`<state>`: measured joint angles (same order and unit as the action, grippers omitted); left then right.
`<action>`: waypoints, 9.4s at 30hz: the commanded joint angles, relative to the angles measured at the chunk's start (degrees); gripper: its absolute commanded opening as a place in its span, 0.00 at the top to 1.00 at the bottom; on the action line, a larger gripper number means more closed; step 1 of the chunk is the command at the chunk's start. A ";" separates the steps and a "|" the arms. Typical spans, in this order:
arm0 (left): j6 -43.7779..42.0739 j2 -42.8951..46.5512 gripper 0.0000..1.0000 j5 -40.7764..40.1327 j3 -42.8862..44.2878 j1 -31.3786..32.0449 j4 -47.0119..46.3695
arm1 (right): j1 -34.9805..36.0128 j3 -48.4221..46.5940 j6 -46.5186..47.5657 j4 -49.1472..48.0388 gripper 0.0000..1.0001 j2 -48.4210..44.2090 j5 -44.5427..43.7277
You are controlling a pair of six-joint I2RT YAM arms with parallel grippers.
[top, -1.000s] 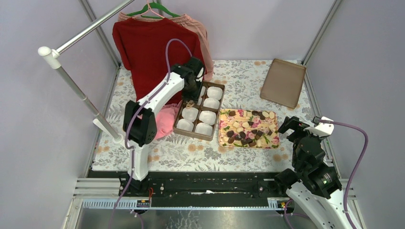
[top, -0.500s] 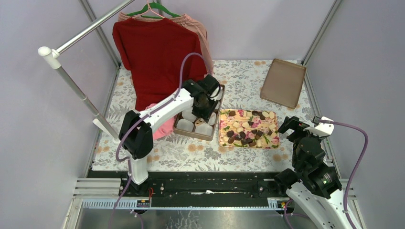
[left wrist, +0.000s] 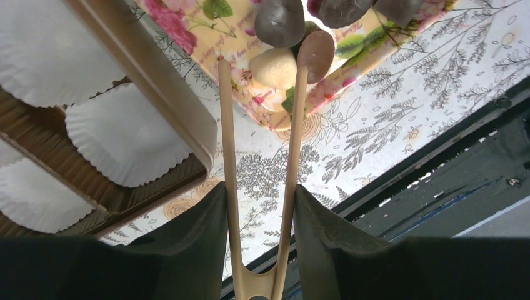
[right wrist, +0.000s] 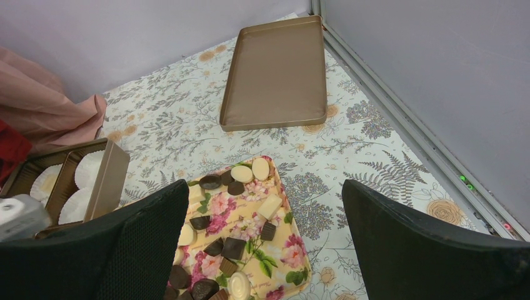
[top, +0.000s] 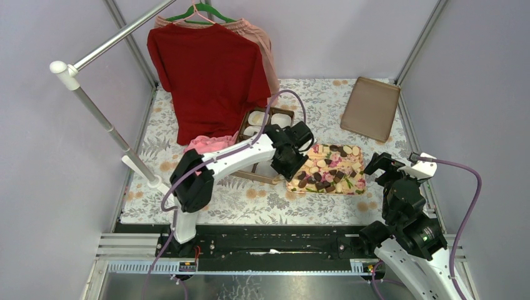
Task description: Pack the chocolate
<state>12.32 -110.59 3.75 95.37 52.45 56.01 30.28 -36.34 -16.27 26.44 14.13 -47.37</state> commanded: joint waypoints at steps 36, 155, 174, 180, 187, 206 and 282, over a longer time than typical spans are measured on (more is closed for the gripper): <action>2.15 -12.18 0.55 -2.45 6.93 -0.34 -0.78 | 0.24 0.04 0.45 -2.14 0.00 -0.71 -1.40; 0.15 -20.63 0.52 -2.06 22.18 -22.23 -14.86 | 0.29 -0.23 0.32 -1.74 0.00 0.77 -0.63; 1.77 -4.54 0.52 6.77 9.13 -16.24 -13.32 | 0.23 -0.66 -2.82 -3.55 0.00 2.31 5.64; 1.71 -0.04 0.52 8.86 5.71 -12.56 -13.29 | 0.22 -1.90 -9.60 -6.70 0.00 7.69 12.66; 0.81 3.99 0.52 9.60 2.57 -8.27 -13.39 | 0.24 -0.59 -14.15 -15.16 0.00 15.88 18.48; -0.10 8.72 0.52 12.67 -2.73 -0.65 -17.86 | 0.19 5.93 -25.05 -36.38 0.00 34.54 28.52; 3.23 -12.95 0.51 -2.07 8.67 -2.34 -14.80 | 0.24 -1.82 -1.50 -0.68 0.00 0.54 -1.41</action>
<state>14.83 -122.56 2.26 101.60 50.57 40.80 30.28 -38.30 -18.85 27.94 15.42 -46.89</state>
